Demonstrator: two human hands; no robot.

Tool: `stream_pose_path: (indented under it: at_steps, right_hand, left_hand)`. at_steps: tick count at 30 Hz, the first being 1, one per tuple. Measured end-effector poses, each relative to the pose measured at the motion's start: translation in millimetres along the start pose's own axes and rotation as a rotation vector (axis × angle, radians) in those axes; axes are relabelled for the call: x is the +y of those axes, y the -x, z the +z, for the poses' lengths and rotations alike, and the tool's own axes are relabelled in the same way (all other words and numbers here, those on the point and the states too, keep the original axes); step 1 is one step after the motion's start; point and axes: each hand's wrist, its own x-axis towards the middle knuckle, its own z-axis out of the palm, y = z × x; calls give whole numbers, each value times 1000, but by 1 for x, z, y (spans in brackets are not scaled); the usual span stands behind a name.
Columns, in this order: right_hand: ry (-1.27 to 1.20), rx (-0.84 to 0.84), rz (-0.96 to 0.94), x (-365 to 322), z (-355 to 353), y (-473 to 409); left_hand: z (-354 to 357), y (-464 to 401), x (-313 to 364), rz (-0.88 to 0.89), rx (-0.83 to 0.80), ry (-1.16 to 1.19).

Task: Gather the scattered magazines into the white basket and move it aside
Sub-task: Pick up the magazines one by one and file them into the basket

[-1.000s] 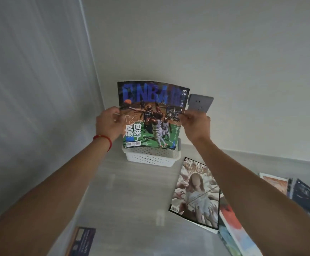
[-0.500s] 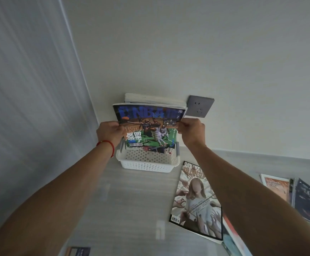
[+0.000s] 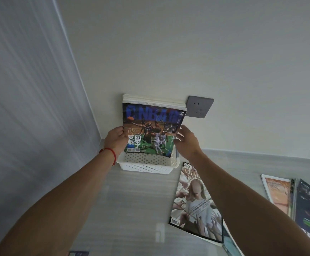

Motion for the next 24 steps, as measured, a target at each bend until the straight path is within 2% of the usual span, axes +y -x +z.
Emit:
stream_pose_path:
  at_steps: [4, 7, 10, 12, 15, 20, 24]
  right_hand:
    - [-44, -105, 69, 5, -5, 15]
    - [60, -123, 30, 13, -15, 35]
    - [123, -100, -5, 45, -34, 65]
    - [161, -69, 34, 76, -52, 89]
    - [227, 28, 160, 131, -88, 122]
    - [367, 175, 317, 232, -167, 181]
    - [429, 220, 536, 300, -229, 212]
  left_hand:
    - [-3, -3, -7, -70, -74, -7]
    - [0, 19, 2, -141, -6, -96]
    - [15, 67, 11, -6, 181, -257]
    - [33, 103, 8, 49, 181, -236]
    - [69, 144, -4, 55, -19, -295]
    - [142, 214, -2, 134, -448, -501]
    - [198, 257, 8, 182, -644, -575]
